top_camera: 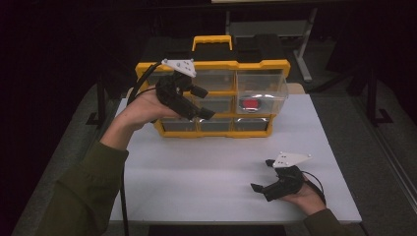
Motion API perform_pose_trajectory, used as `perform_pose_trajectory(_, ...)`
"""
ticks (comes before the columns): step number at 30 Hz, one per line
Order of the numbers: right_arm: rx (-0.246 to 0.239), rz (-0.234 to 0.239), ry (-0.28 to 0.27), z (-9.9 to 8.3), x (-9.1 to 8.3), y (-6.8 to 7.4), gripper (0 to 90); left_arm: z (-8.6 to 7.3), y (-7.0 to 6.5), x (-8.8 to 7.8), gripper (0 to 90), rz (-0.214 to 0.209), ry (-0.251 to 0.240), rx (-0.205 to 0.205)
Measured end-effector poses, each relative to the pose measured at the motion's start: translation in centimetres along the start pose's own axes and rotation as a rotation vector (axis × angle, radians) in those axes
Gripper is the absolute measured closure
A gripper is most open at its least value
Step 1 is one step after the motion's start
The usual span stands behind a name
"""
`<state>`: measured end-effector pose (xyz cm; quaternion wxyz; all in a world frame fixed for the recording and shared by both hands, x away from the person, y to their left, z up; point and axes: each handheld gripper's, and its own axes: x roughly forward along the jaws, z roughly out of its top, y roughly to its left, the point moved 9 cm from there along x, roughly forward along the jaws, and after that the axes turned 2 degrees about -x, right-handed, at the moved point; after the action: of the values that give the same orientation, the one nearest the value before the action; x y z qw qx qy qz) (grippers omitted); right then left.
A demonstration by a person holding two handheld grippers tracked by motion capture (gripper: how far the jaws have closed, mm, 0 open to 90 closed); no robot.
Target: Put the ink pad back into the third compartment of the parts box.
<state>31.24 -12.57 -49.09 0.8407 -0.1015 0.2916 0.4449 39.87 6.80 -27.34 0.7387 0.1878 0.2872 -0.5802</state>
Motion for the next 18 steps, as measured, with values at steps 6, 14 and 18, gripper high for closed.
perform_pose_trajectory(6, 0.0, 0.002, 0.002, 0.0, 0.1, 0.0, 0.0, -2.3, -0.1, 0.2, 18.9, 0.01, -0.002, -0.021)
perform_pose_trajectory(14, 0.0, 0.002, 0.002, 0.0, 0.1, 0.0, 0.0, -4.6, -0.3, 0.6, 16.3, 0.028, 0.004, -0.031)
perform_pose_trajectory(18, 0.0, 0.002, 0.004, -0.1, 0.1, 0.0, 0.0, -6.2, -0.5, 1.1, 14.7, 0.04, 0.0, -0.039)
